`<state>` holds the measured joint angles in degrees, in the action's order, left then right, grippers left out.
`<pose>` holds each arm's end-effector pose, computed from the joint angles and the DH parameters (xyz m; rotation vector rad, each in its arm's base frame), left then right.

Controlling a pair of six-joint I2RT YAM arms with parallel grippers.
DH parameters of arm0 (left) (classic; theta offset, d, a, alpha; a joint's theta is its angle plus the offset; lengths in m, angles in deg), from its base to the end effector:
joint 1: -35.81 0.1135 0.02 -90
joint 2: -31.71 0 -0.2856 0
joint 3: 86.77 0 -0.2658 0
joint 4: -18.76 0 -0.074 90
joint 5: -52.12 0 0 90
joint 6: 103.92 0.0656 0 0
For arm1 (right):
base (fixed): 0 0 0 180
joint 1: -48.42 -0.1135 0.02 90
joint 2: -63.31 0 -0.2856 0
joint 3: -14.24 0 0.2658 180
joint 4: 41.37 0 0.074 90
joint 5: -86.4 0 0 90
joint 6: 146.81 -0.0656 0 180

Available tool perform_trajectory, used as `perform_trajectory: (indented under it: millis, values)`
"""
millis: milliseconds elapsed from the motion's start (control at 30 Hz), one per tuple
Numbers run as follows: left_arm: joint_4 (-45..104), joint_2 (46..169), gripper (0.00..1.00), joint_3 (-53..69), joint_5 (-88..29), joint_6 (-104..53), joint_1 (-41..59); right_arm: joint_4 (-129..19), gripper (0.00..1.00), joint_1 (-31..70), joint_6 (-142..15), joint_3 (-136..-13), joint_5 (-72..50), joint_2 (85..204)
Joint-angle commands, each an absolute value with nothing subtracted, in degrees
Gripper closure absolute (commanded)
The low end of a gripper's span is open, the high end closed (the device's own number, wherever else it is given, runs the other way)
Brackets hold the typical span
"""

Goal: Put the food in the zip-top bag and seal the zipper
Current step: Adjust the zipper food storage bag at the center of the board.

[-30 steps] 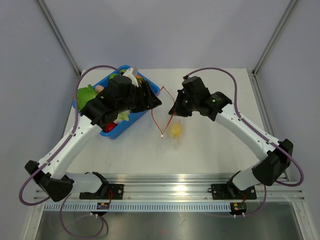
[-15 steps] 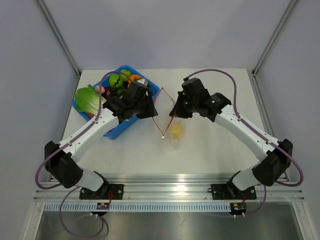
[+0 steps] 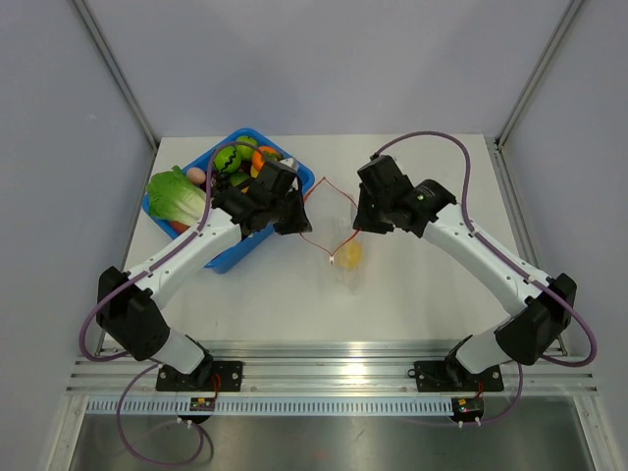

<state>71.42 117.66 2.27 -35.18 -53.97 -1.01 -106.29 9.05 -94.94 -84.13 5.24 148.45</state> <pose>0.2852 -0.2174 0.3185 -0.0479 2.5129 -0.6516 0.2697 0.2083 0.3500 0.0401 2.4998 0.3927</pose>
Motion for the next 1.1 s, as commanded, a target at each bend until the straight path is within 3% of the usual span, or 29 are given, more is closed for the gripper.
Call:
perform_trajectory:
  millis: [0, 100, 167, 200, 333, 433, 567, 733, 833, 1067]
  values:
    - [68.98, 115.91, 1.0, 0.82, -33.14, -52.77, -1.28, -107.5, 0.71, 8.52, -93.29, -87.75, 9.75, 147.33]
    - [68.98, 116.08, 1.0, 0.55, -32.52, -52.51, -1.28, -107.33, 0.77, 8.61, -93.37, -87.93, 11.25, 146.37]
    - [68.89, 116.08, 1.0, 0.29, -31.91, -52.33, -1.28, -107.15, 0.99, 8.52, -93.2, -87.93, 11.78, 146.36]
    - [68.72, 116.26, 1.0, 0.38, -31.73, -52.33, -1.28, -107.15, 1.0, 8.52, -93.03, -88.1, 11.87, 146.8]
    - [69.59, 118.01, 1.0, -5.39, -31.29, -50.67, -1.28, -108.64, 1.0, 8.52, -89.17, -92.74, 15.97, 149.08]
    - [73.98, 120.82, 1.0, -15.13, -31.29, -48.65, -1.28, -115.14, 1.0, 8.52, -86.26, -107.65, 20.99, 151.98]
    - [74.52, 120.22, 1.0, -18.95, -30.24, -48.2, -1.28, -116.82, 1.0, 8.52, -84.67, -111.75, 21.36, 149.19]
    - [70.74, 120.3, 1.0, -12.38, -27.61, -48.55, -1.28, -113.57, 1.0, 8.52, -87.39, -99.82, 18.28, 144.0]
    - [66.09, 122.4, 1.0, -4.74, -23.39, -48.64, -1.28, -111.99, 1.0, 8.52, -90.47, -86.04, 16.27, 142.24]
    - [64.05, 121.89, 1.0, 1.7, -21.09, -48.73, -2.08, -107.68, 0.97, 8.52, -94.17, -78.08, 11.78, 138.81]
